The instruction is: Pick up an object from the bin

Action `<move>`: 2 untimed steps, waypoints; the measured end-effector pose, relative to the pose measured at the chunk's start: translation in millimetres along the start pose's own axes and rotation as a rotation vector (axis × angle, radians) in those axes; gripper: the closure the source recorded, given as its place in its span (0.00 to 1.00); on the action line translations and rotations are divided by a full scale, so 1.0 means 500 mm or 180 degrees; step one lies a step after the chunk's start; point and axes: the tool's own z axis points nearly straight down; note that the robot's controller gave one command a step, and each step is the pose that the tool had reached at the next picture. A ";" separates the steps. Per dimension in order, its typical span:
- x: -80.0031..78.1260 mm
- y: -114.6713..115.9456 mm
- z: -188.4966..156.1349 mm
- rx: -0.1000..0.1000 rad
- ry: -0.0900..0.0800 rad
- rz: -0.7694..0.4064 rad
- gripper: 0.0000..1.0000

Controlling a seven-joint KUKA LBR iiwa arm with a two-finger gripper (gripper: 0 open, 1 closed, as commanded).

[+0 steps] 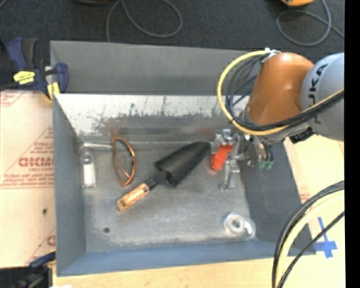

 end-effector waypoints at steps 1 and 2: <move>-0.038 0.027 0.035 0.0005 -0.0026 0.0217 0.00; -0.058 0.066 0.125 0.0000 -0.0007 0.0224 0.00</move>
Offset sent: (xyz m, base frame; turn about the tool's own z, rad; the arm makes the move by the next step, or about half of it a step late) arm 0.0327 0.0410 -0.0903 -0.0258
